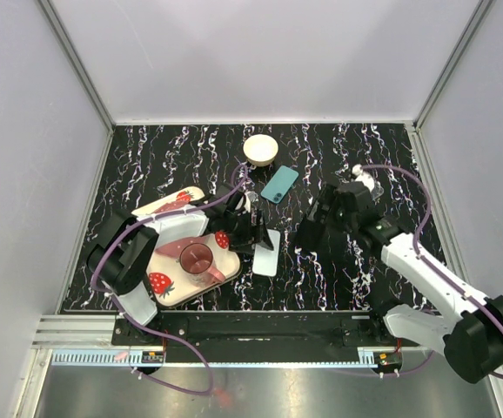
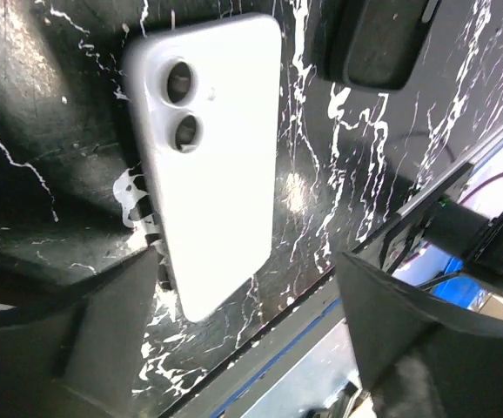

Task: Take the phone out of the phone case
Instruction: Place the phone at the center of the board, then reset both arms

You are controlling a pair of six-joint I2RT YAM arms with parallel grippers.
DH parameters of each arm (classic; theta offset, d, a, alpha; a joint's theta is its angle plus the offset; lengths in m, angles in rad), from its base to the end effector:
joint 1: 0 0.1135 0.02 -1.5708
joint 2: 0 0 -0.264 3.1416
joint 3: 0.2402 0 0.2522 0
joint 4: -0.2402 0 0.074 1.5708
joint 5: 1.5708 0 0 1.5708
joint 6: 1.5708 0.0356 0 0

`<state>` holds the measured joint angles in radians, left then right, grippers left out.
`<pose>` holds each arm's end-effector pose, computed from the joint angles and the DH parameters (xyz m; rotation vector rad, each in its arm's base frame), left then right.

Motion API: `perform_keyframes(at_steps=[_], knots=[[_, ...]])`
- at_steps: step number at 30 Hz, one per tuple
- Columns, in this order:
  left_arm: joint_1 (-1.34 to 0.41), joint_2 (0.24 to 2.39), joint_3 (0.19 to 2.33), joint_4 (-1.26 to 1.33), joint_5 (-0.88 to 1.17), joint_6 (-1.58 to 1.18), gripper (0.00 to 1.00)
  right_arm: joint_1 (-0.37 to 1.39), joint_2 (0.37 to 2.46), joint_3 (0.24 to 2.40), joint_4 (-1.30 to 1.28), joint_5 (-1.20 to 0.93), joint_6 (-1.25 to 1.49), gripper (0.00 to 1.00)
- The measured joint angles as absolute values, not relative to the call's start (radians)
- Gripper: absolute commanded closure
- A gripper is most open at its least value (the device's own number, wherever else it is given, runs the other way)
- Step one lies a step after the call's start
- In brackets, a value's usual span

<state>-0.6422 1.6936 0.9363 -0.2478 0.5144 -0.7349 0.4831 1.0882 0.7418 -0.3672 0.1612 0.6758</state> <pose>0.2520 -0.2104 0.1622 0.0848 2.8296 -1.0946 0.2070 0.1021 0.2492 0.3068 2.2888 0.4214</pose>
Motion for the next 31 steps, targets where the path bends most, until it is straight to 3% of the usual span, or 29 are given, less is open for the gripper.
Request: perform_keyframes(at_steps=[2,9,17,31], knots=[[-0.642,1.694,0.942,-0.262,0.508,-0.718,0.01,0.483,1.081,0.803,-0.399,0.186,0.668,0.00],[-0.642,1.648,1.044,-0.381,0.413,-0.626,0.01,0.483,1.120,1.010,-0.574,0.313,0.655,0.00],[-0.572,1.354,1.124,-0.488,0.286,-0.525,0.01,0.483,1.134,1.060,-0.680,0.393,0.624,0.00],[-0.357,1.020,0.900,-0.522,0.198,-0.535,0.01,0.483,1.137,1.060,-0.697,0.404,0.617,0.00]])
